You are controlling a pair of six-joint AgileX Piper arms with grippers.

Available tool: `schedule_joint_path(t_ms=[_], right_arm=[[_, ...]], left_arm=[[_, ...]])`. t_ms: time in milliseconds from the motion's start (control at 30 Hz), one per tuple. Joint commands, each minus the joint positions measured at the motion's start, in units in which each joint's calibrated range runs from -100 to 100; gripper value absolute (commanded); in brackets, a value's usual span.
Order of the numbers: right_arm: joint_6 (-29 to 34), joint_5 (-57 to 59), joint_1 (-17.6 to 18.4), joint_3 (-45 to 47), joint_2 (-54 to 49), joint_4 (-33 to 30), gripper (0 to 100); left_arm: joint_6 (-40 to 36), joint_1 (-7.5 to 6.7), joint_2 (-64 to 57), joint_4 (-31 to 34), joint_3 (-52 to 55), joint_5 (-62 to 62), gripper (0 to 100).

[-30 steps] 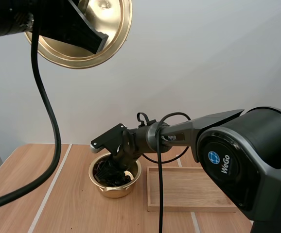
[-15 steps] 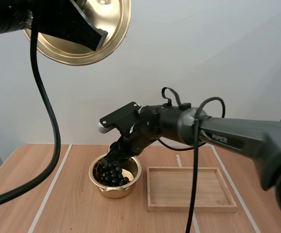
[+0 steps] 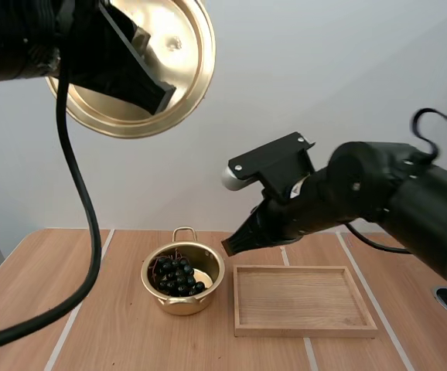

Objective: Open the lid, put the grape in the pot, and close it

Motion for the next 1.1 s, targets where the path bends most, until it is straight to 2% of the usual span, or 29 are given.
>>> schedule_joint_path(t_ms=[0, 233, 433, 533, 733, 833, 1067], right_arm=[[-0.13, 5.02, -0.36, 1.86, -10.85, -0.27, 0], [2.11, 15.7, -0.36, 2.28, -27.4, -0.36, 0], [2.11, 24.6, -1.4, 2.28, -34.79, -2.56, 0], [2.11, 24.76, -2.13, 2.28, -37.28, -3.35, 0], [2.11, 24.76, -2.19, 2.28, -41.34, -3.72, 0], [2.11, 24.76, -2.19, 2.28, -41.74, -4.14, 0], [2.11, 24.76, -2.19, 2.28, -41.74, -4.1, 0]], left_arm=[[-0.22, -0.07, 0.86, 0.14, -0.47, 13.0, 0], [-0.13, -0.07, 6.78, 0.14, -0.47, 22.62, 0], [-0.13, -0.07, 14.78, 0.14, 3.97, 25.46, 0], [-0.13, -0.07, 18.5, 0.14, 7.22, 25.1, 0], [3.28, -0.07, 26.89, -2.23, 16.78, 19.6, 0], [5.64, -0.07, 30.91, -3.44, 22.38, 11.85, 0], [6.47, -0.07, 39.85, -3.85, 25.2, 0.34, 0]])
